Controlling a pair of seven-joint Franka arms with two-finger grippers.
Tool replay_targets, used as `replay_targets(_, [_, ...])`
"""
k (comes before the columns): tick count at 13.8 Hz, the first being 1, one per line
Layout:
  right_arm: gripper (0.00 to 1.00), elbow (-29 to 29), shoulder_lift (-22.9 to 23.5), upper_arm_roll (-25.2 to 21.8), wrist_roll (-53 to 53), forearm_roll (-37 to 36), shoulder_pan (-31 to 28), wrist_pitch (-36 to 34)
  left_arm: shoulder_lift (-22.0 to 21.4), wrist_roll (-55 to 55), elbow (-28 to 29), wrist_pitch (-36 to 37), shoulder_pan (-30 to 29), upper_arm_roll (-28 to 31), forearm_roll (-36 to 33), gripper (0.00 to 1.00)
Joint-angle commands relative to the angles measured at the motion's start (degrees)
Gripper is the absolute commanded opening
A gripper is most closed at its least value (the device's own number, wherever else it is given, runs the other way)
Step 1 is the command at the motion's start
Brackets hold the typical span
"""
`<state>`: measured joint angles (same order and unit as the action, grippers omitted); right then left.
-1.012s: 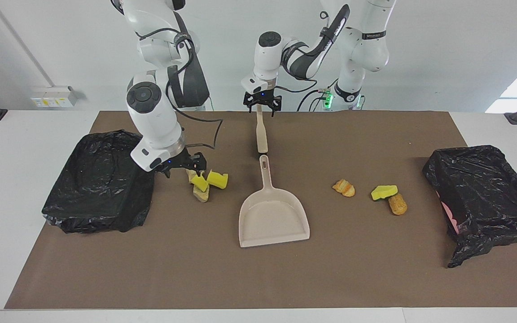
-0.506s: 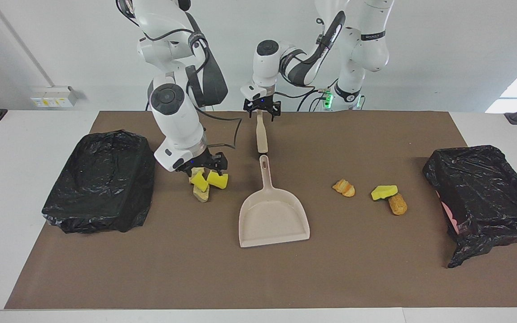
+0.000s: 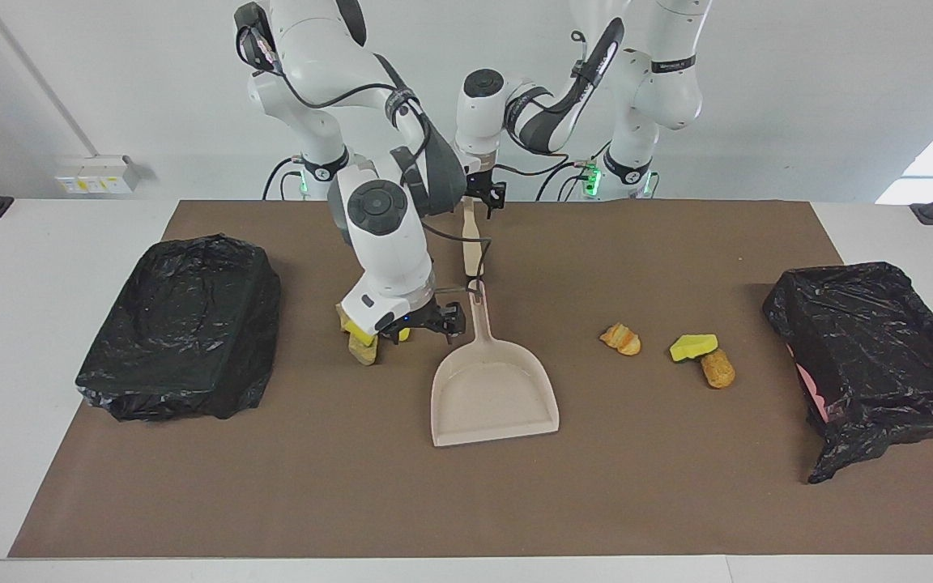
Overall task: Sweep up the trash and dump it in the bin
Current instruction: 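Carry the brush to the trash while the right gripper brings the dustpan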
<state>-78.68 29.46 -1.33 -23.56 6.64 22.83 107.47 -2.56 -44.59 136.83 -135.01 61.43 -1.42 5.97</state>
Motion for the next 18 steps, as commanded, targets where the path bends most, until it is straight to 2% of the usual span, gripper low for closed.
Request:
replay_targets(1, [1.00, 2.12, 2.44, 0.80, -0.70, 1.18, 1.76, 1.15, -1.66, 0.74, 0.54, 2.30, 1.59, 1.15, 0.80, 0.72])
replay_targets(3, [1.00, 2.12, 3.06, 0.89, -2.36, 0.83, 3.09, 1.78, -1.66, 0.74, 0.54, 2.39, 1.59, 1.15, 0.88, 0.34])
replay_targets(6, [1.00, 1.42, 3.50, 0.81, -3.69, -0.22, 6.52, 2.13, -2.35, 0.30, 0.37, 2.56, 1.33, 1.15, 1.32, 0.00])
replay_targets(9, [1.00, -0.16, 3.50, 0.98, -2.55, -0.66, 6.96, 2.39, -3.23, 0.21, 0.19, 5.71, 0.80, 1.24, 3.87, 0.00])
replay_targets(11, [1.00, -4.61, 2.81, 0.98, -0.63, -0.49, 7.76, 5.02, -5.07, -0.66, 0.36, 10.53, -0.34, 1.33, 4.05, 0.00])
replay_targets(14, [1.00, -7.28, 1.39, 0.98, 3.52, 0.39, 8.02, 5.12, -8.50, 0.12, 1.59, 13.10, -4.20, 1.50, 4.05, 0.00])
replay_targets(18, [1.00, -7.37, 1.04, 1.33, 5.01, 0.39, 8.11, 4.33, -9.30, 2.05, 1.07, 14.60, -12.10, 1.68, 3.79, 0.00])
